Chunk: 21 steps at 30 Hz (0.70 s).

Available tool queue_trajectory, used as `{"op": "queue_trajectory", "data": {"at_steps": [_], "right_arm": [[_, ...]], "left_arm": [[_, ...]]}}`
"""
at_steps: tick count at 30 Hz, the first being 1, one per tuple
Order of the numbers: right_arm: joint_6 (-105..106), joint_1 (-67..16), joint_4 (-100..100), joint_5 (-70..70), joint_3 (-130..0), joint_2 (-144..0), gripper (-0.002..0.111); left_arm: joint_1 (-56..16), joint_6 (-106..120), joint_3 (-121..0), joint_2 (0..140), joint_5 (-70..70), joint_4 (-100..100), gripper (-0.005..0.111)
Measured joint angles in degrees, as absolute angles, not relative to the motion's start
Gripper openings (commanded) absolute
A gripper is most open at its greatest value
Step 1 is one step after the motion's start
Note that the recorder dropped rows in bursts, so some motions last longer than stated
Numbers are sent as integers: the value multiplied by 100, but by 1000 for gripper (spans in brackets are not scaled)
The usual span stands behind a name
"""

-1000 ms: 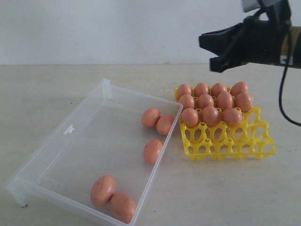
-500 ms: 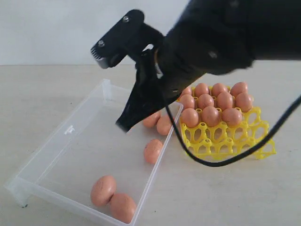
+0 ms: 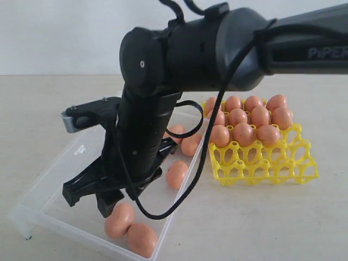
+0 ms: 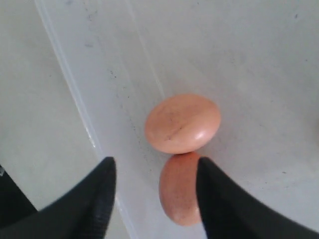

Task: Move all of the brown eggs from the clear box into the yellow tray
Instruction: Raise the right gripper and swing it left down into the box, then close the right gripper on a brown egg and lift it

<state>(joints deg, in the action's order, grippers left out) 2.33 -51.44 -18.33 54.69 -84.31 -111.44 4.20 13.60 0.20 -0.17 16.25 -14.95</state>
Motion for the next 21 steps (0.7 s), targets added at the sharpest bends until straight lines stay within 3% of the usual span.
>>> {"op": "queue_trajectory", "data": {"at_steps": [7, 14, 21], "right_arm": [[-961, -5144, -1857, 4978, -8431, -11496, 70], [-1820, -5144, -1857, 4536, -8435, -11716, 70], [-2162, -5144, -1785, 4604, -8435, -11860, 70]], "left_arm": [[420, 1360, 20, -17, 1584, -1534, -4], [420, 1360, 20, -17, 212, -1671, -4], [420, 1360, 20, -17, 93, -1862, -4]]}}
